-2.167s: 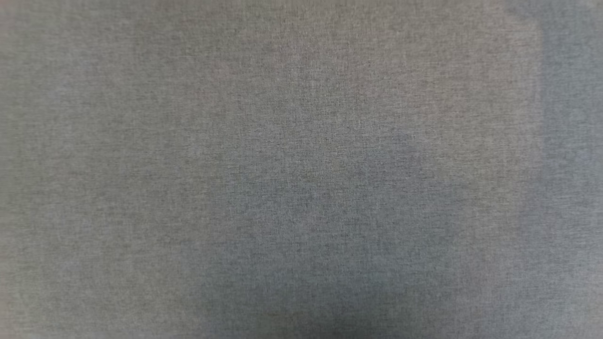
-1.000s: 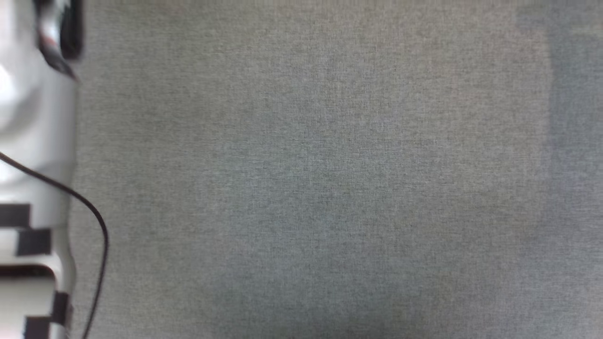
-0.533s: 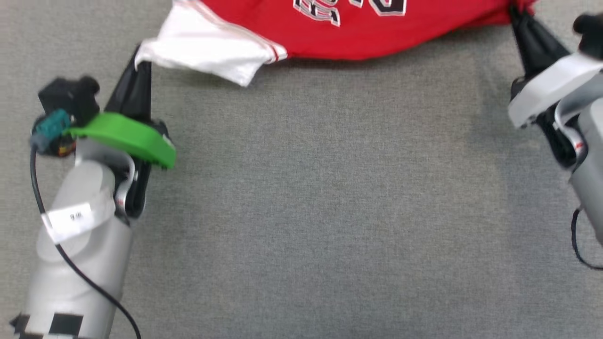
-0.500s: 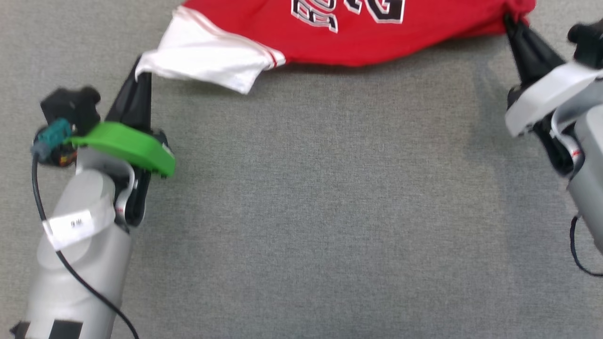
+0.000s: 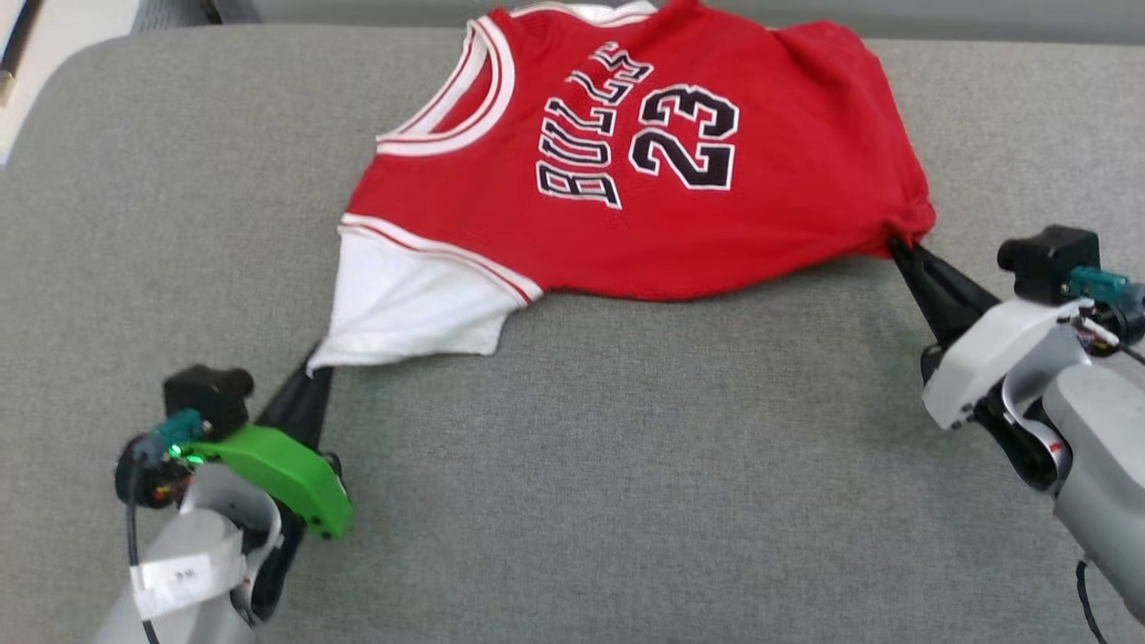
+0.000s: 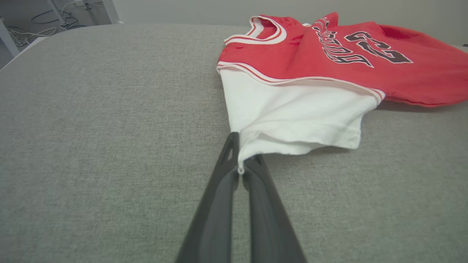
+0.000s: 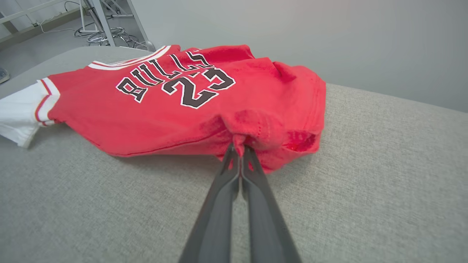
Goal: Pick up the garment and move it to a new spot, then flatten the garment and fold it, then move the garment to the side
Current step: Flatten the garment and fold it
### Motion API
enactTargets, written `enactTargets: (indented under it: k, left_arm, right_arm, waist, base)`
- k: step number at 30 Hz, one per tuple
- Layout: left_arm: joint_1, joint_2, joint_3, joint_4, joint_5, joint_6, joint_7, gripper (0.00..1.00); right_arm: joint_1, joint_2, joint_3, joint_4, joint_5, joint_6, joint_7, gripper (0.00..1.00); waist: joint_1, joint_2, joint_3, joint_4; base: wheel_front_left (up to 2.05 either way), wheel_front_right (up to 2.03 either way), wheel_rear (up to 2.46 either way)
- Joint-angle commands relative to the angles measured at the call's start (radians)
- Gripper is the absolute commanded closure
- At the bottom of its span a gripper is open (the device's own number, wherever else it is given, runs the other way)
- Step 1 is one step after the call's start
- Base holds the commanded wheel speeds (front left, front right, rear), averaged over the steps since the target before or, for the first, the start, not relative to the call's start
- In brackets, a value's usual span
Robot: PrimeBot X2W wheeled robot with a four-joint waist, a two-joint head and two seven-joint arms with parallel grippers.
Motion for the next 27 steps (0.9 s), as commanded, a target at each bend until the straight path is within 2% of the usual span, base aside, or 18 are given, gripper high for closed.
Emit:
enactTargets:
  k: [1,8,13,14,15,21,27]
  left_arm:
    - [0.032,0.014,-0.016,-0.013,-0.006,-0.007,0.009,1.0]
    - [0.129,0.051,-0.105,-0.081,-0.071,-0.009,0.065,1.0]
    - [0.21,0.126,-0.19,-0.203,-0.197,-0.009,0.134,1.0]
    - [0.224,0.139,-0.195,-0.219,-0.211,-0.009,0.142,1.0]
    - [0.267,0.177,-0.208,-0.27,-0.257,-0.009,0.166,1.0]
    - [0.342,0.224,-0.21,-0.341,-0.331,-0.009,0.213,1.0]
    - [0.421,0.275,-0.258,-0.43,-0.418,-0.009,0.288,1.0]
  right_arm:
    - [0.028,-0.01,0.006,0.006,0.019,-0.002,-0.009,1.0]
    - [0.123,-0.051,0.024,-0.002,0.089,-0.002,-0.009,1.0]
    - [0.197,-0.085,0.023,-0.053,0.124,-0.002,-0.009,1.0]
    - [0.211,-0.092,0.025,-0.063,0.126,-0.002,-0.009,1.0]
    - [0.266,-0.112,0.008,-0.092,0.149,-0.002,-0.009,1.0]
    - [0.379,-0.153,-0.028,-0.154,0.195,-0.002,0.0,1.0]
    - [0.494,-0.197,-0.06,-0.234,0.243,-0.002,0.041,1.0]
  waist:
    - [0.0001,0.0,-0.035,0.006]
    - [0.0001,0.0,-0.102,0.012]
    - [0.0001,0.0,-0.147,0.019]
    - [0.0001,0.0,-0.156,0.021]
    - [0.0001,0.0,-0.189,0.027]
    - [0.0001,0.0,-0.239,0.037]
    - [0.0001,0.0,-0.267,0.042]
  base:
    - [0.0,0.0,0.0]
    - [0.0,0.0,0.0]
    - [0.0,0.0,0.0]
    - [0.0,0.0,0.0]
    - [0.0,0.0,0.0]
    - [0.0,0.0,0.0]
    - [0.0,0.0,0.0]
